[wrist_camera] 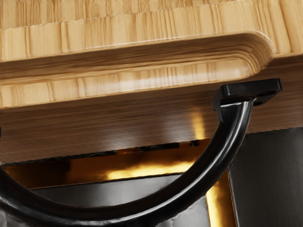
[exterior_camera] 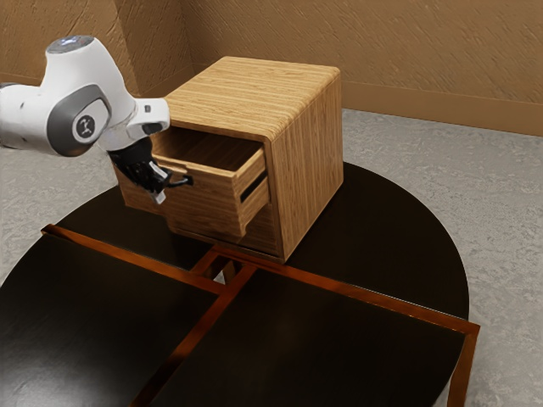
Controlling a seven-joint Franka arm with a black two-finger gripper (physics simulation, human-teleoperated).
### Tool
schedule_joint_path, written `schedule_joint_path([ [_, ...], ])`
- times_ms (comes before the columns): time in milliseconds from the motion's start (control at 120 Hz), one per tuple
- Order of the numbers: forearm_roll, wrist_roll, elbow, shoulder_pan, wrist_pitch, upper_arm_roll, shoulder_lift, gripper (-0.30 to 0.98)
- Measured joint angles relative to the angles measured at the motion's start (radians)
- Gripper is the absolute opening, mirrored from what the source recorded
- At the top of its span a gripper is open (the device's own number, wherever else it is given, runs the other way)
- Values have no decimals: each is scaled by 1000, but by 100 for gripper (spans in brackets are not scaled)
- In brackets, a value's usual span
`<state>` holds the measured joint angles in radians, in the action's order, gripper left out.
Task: Push the drawer handle with one arm to close the drawer
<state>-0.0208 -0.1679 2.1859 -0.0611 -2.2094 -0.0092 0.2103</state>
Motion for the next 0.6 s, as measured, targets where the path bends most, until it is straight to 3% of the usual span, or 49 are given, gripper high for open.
schedule_joint_path([
  [600, 0, 0, -230, -1, -2, 5, -220, -10],
])
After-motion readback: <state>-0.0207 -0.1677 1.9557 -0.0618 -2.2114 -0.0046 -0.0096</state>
